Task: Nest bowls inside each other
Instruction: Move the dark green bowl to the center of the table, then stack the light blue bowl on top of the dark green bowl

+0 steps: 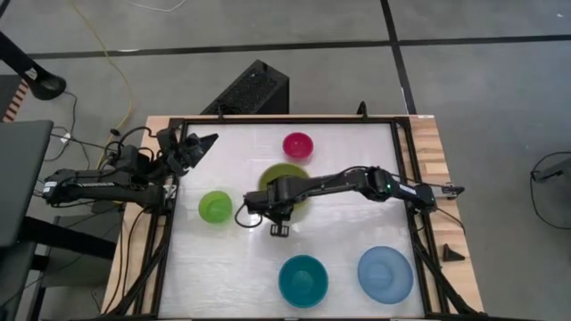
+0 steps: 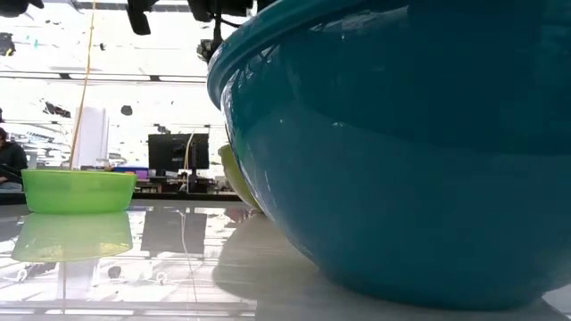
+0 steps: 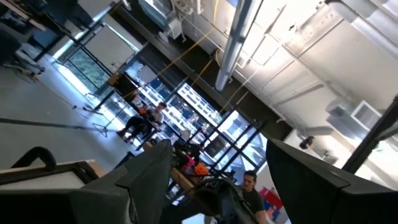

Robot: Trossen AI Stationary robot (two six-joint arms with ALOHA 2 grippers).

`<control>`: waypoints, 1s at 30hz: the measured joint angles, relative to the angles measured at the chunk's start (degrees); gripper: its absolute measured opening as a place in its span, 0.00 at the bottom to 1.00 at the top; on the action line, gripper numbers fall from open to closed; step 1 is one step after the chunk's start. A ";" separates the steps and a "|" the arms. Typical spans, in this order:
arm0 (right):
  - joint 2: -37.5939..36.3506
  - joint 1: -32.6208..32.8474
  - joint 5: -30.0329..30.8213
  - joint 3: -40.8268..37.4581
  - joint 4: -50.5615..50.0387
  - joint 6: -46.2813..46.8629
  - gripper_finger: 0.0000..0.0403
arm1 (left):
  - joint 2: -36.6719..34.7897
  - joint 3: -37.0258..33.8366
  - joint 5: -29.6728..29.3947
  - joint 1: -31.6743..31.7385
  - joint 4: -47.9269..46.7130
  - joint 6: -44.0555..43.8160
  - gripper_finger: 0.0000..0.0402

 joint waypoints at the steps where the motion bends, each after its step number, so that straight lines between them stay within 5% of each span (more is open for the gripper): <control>1: 0.00 0.03 -0.02 -0.49 0.27 0.94 0.13 | 0.00 0.00 0.22 0.00 0.00 -0.06 0.62; 7: -0.07 1.30 0.68 -1.58 0.25 5.74 0.15 | 0.00 0.00 1.22 0.00 0.04 -0.53 0.62; 18: -3.05 3.65 1.92 -1.73 3.06 10.39 0.65 | -0.02 0.00 1.71 0.00 0.39 -1.33 0.62; 22: -8.33 4.41 3.51 -1.74 6.15 10.35 0.67 | 0.00 -0.01 2.75 0.00 0.37 -1.76 0.62; 30: -27.26 10.91 22.38 -1.60 5.92 12.12 0.63 | 0.02 -0.02 2.85 0.00 0.15 -1.56 0.62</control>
